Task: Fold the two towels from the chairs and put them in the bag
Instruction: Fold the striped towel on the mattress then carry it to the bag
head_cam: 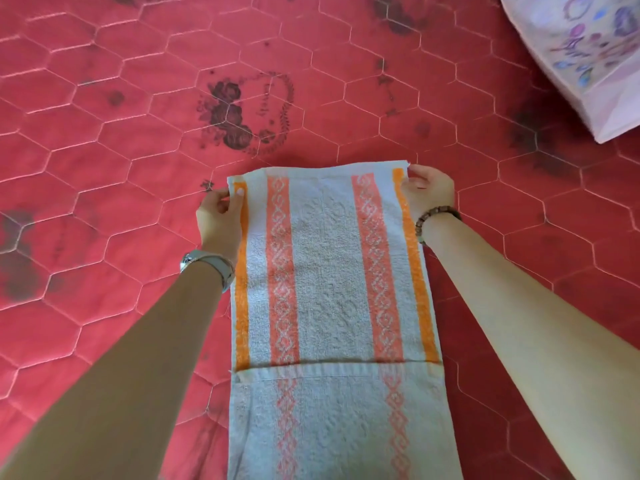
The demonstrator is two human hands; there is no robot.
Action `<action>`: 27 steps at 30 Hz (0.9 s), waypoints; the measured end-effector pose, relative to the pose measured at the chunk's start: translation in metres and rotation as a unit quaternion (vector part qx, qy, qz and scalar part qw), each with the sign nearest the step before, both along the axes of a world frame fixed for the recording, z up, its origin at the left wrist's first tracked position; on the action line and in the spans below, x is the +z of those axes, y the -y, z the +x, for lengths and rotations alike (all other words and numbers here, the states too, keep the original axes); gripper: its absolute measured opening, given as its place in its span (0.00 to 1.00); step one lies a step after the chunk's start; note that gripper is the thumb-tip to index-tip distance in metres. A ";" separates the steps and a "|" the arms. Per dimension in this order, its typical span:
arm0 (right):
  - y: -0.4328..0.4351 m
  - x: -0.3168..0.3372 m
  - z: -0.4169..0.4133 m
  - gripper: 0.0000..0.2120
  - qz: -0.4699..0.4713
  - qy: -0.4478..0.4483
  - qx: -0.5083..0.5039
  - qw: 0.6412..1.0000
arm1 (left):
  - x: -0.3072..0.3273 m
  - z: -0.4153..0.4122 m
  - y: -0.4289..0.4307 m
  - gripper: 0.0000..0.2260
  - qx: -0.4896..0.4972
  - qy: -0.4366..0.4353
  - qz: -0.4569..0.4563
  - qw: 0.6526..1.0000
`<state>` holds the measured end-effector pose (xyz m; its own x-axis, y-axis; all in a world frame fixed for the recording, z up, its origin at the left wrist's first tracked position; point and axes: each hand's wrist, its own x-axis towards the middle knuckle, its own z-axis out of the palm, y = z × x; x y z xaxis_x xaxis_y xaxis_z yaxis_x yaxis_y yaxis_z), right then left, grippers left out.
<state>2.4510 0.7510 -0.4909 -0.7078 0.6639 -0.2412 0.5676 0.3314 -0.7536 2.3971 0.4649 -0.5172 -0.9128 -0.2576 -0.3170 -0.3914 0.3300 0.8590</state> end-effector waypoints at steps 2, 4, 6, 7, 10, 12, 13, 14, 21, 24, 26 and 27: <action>0.002 0.011 0.006 0.11 0.014 0.000 0.026 1.000 | 0.008 0.005 0.003 0.05 -0.004 -0.007 0.012 1.000; 0.001 0.017 0.011 0.08 0.008 0.002 0.013 1.000 | 0.015 0.011 0.007 0.06 -0.007 -0.015 0.014 1.000; -0.001 0.024 0.022 0.08 0.020 -0.006 -0.011 1.000 | 0.025 0.019 0.014 0.06 -0.018 -0.020 0.008 1.000; 0.000 0.028 0.028 0.08 0.032 -0.014 -0.013 0.999 | 0.030 0.024 0.019 0.05 -0.023 -0.020 0.003 1.000; 0.003 0.041 0.055 0.08 0.010 -0.028 -0.014 0.999 | 0.047 0.043 0.033 0.05 -0.033 -0.008 0.007 0.999; 0.008 0.050 0.079 0.10 -0.044 -0.026 -0.028 0.998 | 0.059 0.063 0.041 0.07 -0.037 -0.005 0.026 0.999; 0.011 0.053 0.091 0.12 -0.074 -0.025 -0.039 0.996 | 0.064 0.076 0.045 0.08 -0.040 0.000 0.033 0.999; 0.014 0.056 0.105 0.13 -0.104 -0.027 -0.049 0.993 | 0.067 0.089 0.049 0.08 -0.042 0.010 0.040 0.998; 0.030 0.031 0.194 0.11 -0.182 -0.014 -0.071 0.981 | 0.042 0.172 0.085 0.03 -0.079 0.135 0.080 0.985; 0.030 0.003 0.223 0.14 -0.204 0.025 -0.064 0.977 | 0.023 0.193 0.091 0.08 -0.083 0.189 0.075 0.976; 0.029 -0.009 0.235 0.14 -0.229 0.067 -0.074 0.968 | 0.013 0.200 0.091 0.09 -0.011 0.221 0.105 0.970; 0.029 -0.011 0.238 0.15 -0.238 0.086 -0.077 0.964 | 0.009 0.202 0.091 0.10 0.018 0.225 0.118 0.967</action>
